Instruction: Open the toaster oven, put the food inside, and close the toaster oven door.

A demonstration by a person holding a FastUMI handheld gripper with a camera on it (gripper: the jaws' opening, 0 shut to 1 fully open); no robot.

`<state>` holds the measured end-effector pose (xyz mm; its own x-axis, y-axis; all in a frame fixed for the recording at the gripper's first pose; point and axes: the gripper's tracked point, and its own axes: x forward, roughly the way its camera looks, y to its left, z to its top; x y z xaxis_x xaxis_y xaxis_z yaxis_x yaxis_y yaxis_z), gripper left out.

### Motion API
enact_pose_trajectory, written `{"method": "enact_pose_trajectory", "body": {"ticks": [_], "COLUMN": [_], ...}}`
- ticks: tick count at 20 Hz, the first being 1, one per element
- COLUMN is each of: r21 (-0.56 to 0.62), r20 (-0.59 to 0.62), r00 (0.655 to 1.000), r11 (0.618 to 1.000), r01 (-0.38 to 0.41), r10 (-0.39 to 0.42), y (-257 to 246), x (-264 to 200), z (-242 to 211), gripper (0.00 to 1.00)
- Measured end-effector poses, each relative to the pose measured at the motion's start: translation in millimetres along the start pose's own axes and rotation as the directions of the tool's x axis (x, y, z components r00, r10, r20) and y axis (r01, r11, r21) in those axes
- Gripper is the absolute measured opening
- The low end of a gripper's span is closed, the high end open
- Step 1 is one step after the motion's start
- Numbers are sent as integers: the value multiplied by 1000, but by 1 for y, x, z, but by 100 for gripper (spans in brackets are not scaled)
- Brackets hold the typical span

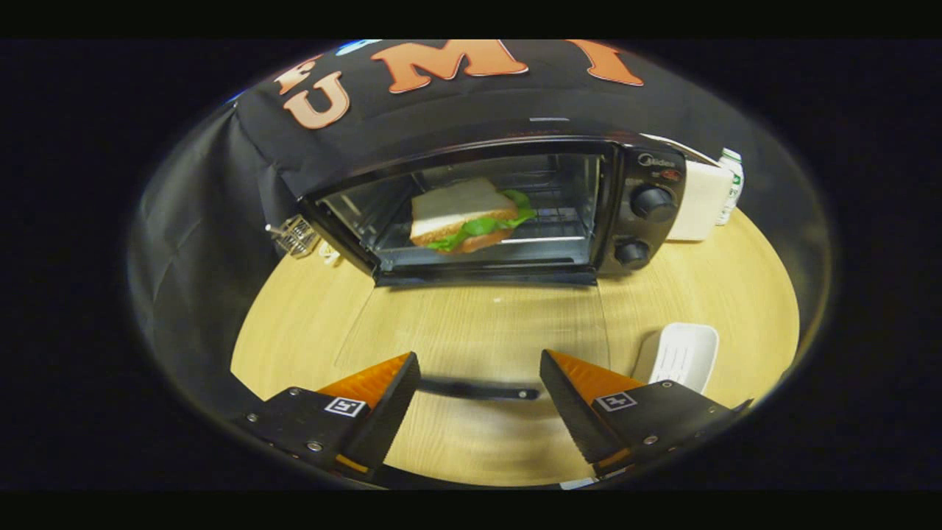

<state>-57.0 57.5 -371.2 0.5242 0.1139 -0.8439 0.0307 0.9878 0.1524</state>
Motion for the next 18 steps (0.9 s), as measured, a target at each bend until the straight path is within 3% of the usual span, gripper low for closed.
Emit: {"method": "enact_pose_trajectory", "body": {"ticks": [10, 18], "r21": [-25, -12], "r20": [-175, -212], "r00": [984, 977], "r11": [1000, 1000], "r01": [17, 14], "r10": [-21, -17], "y": [4, 11], "x": [-8, 26], "z": [-71, -72], "gripper": [96, 96]}}
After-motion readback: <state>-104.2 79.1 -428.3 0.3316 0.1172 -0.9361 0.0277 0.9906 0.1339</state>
